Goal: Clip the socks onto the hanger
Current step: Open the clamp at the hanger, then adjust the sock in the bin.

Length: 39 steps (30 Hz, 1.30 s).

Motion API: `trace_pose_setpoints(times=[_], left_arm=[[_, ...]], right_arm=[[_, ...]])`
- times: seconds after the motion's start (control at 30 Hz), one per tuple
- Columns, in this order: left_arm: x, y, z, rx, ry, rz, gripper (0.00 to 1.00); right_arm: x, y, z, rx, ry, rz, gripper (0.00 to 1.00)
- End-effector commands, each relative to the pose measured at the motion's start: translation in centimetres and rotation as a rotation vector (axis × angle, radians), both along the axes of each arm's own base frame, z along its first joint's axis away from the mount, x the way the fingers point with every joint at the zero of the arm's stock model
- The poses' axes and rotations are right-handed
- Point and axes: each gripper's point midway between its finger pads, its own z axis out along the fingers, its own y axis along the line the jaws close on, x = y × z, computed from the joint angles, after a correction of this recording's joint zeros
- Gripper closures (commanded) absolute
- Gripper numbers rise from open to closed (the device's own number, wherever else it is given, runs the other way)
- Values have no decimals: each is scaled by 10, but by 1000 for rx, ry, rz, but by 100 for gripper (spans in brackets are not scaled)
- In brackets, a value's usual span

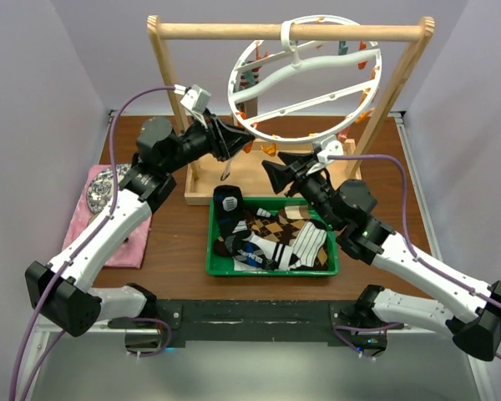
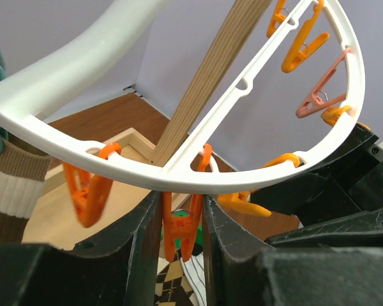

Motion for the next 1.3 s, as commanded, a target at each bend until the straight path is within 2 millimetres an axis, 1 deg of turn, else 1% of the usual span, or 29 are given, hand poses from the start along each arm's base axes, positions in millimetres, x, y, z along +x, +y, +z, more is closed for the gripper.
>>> trace_pose_setpoints(times=[0.0, 0.03, 0.1, 0.2, 0.33, 0.37, 0.4, 0.53, 0.67, 0.73, 0.77, 0.9, 0.93, 0.97, 1.0, 1.03, 1.1, 1.13, 1.23, 1.27], left_arm=[[12, 16, 16, 46, -83, 125, 100], [13, 16, 17, 45, -85, 130, 100], [15, 17, 20, 45, -93, 139, 100], [14, 19, 27, 38, -110, 150, 100], [15, 22, 38, 30, -132, 167, 100], [15, 23, 40, 27, -135, 170, 100], [15, 23, 41, 27, -136, 173, 100], [17, 25, 45, 29, -151, 187, 100], [20, 30, 54, 37, -179, 222, 100], [21, 33, 57, 45, -195, 237, 100], [21, 35, 59, 47, -196, 248, 100], [24, 42, 63, 78, -227, 300, 100], [25, 43, 64, 96, -240, 313, 100], [27, 45, 65, 106, -232, 337, 100], [27, 45, 69, 112, -246, 344, 100], [26, 46, 65, 146, -249, 351, 100], [26, 46, 63, 156, -246, 358, 100], [26, 46, 60, 159, -240, 359, 100], [26, 43, 52, 158, -213, 350, 100], [25, 41, 50, 154, -207, 338, 100]], right_arm=[[-8, -10, -21, -24, 59, -5, 48], [-10, -12, -21, -23, 62, -3, 48], [-13, -7, -20, -29, 68, 28, 48], [-19, 0, -26, -76, 84, 78, 48], [-20, -2, -38, -127, 108, 77, 48], [-21, -4, -39, -129, 109, 75, 48], [-21, -6, -43, -139, 118, 70, 48], [-23, -8, -48, -155, 131, 69, 47], [-22, -6, -53, -165, 146, 71, 47], [-22, -2, -51, -152, 147, 86, 47], [-22, 0, -47, -139, 142, 92, 47], [-24, 18, -37, -80, 146, 160, 48], [-23, 24, -42, -92, 158, 169, 49], [-22, 25, -39, -94, 159, 169, 49], [-21, 25, -46, -128, 171, 167, 49], [-18, 26, -52, -153, 186, 161, 49], [-18, 25, -51, -167, 192, 152, 48], [-19, 24, -46, -152, 181, 153, 48], [-21, 28, -22, -77, 133, 158, 48], [-19, 32, -5, -34, 110, 143, 48]])
